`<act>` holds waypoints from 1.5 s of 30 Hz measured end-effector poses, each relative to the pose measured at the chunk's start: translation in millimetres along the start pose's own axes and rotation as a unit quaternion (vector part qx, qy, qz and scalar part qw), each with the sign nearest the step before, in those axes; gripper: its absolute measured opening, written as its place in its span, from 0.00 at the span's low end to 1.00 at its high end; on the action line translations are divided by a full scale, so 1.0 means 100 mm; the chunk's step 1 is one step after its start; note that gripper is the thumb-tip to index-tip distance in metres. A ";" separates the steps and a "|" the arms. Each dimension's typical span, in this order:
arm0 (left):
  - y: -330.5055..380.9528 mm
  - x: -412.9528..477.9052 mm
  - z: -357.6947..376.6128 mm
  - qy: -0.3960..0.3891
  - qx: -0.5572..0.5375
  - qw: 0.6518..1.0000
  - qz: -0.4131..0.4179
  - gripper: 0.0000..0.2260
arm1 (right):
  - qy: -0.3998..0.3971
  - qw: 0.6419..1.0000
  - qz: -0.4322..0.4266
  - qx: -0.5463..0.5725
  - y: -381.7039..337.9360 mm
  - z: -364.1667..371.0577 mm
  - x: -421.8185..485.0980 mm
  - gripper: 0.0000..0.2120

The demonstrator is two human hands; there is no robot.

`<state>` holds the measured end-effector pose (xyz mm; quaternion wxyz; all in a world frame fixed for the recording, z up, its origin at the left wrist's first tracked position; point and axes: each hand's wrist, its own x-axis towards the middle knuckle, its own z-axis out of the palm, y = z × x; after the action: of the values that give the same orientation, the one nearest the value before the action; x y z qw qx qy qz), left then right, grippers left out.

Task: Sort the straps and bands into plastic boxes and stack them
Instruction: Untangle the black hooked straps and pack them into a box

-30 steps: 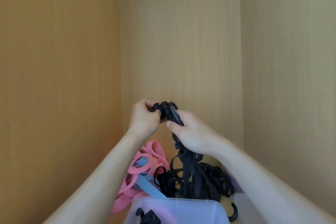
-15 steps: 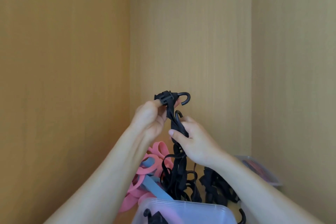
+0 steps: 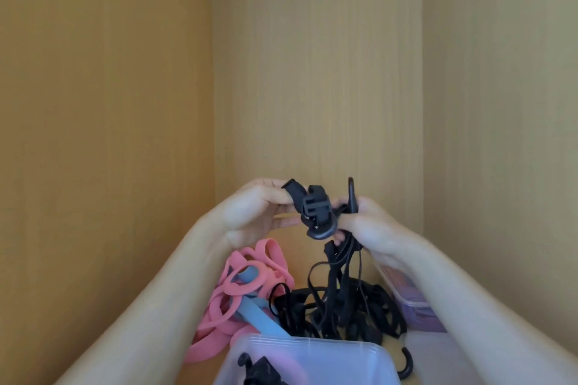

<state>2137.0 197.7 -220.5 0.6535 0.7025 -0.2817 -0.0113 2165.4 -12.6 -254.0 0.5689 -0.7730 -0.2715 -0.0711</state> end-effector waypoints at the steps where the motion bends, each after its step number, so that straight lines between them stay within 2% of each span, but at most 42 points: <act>1: -0.01 0.00 0.00 0.002 0.027 1.000 -0.009 0.08 | 0.009 1.000 0.002 0.001 -0.02 -0.06 -0.01 0.04; 4: -0.04 0.01 0.01 -0.027 0.068 0.996 -0.047 0.12 | 0.029 0.999 0.004 -0.017 -0.09 -0.17 -0.05 0.06; 8: -0.05 0.01 0.03 -0.102 0.065 0.989 -0.085 0.08 | 0.023 0.996 0.001 -0.086 -0.16 -0.10 -0.05 0.08; 11: -0.04 -0.01 0.07 -0.103 0.076 0.988 -0.089 0.04 | 0.029 0.993 -0.010 -0.117 -0.19 0.00 -0.03 0.09; 17: -0.06 0.02 0.17 0.019 0.211 0.977 -0.036 0.05 | 0.073 0.982 -0.029 -0.171 -0.26 0.07 -0.01 0.11; 20: -0.09 0.05 0.16 0.092 0.250 0.964 -0.010 0.06 | 0.064 0.981 -0.027 -0.178 -0.28 0.11 -0.01 0.10; 26: -0.20 0.12 0.11 0.262 0.383 0.884 0.055 0.06 | 0.040 0.987 -0.020 -0.153 -0.30 0.23 -0.01 0.18; 31: -0.21 0.14 0.09 0.352 0.395 0.840 0.121 0.09 | 0.059 0.993 -0.045 -0.091 -0.35 0.32 0.00 0.20; 37: -0.22 0.12 0.09 0.403 0.381 0.815 0.167 0.10 | 0.082 0.992 -0.088 -0.042 -0.46 0.33 -0.06 0.14; 41: -0.22 0.12 0.11 0.428 0.331 0.819 0.191 0.09 | 0.073 0.993 -0.090 -0.021 -0.48 0.39 -0.09 0.11; 45: -0.18 0.13 0.11 0.454 0.269 0.828 0.188 0.07 | 0.053 0.998 -0.045 -0.007 -0.40 0.50 -0.08 0.03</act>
<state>2150.4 182.1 -234.2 0.4826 0.7098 -0.0715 0.5081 2128.8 38.3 -241.0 0.5731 -0.7591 -0.2751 -0.1399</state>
